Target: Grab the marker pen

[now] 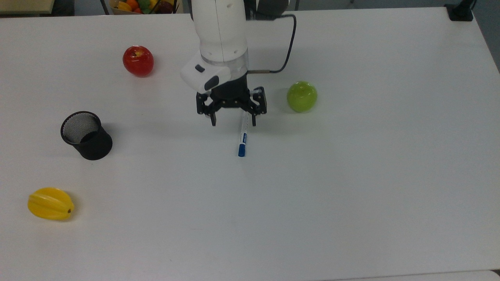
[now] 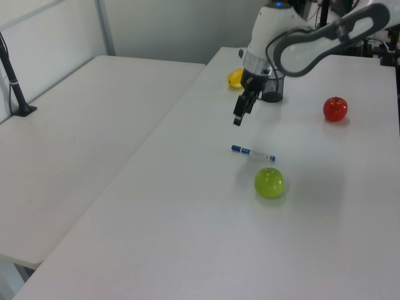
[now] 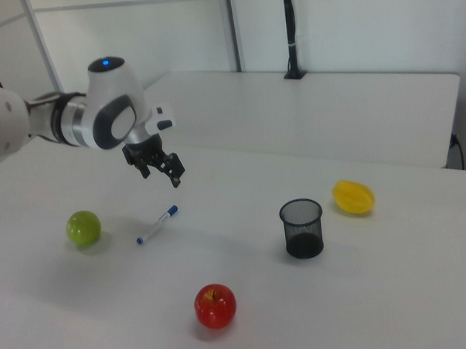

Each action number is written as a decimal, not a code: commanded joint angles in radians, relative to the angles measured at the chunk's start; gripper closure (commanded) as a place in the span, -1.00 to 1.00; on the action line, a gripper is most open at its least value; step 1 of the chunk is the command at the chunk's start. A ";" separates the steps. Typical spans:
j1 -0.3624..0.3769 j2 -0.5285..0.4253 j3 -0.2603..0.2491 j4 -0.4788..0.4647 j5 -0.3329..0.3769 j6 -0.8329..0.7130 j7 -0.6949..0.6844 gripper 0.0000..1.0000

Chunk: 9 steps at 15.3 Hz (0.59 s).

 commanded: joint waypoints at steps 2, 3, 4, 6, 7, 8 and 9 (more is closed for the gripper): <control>-0.046 -0.198 0.000 -0.030 -0.002 -0.299 0.030 -1.00; -0.055 -0.232 0.000 -0.030 0.000 -0.345 0.030 -1.00; -0.057 -0.263 0.000 -0.030 0.003 -0.390 0.031 -1.00; -0.081 -0.329 0.001 -0.030 0.014 -0.473 0.031 -1.00; -0.089 -0.349 0.001 -0.030 0.015 -0.503 0.031 -1.00; -0.095 -0.366 0.001 -0.030 0.018 -0.530 0.033 -1.00; -0.104 -0.384 0.001 -0.028 0.023 -0.563 0.033 -1.00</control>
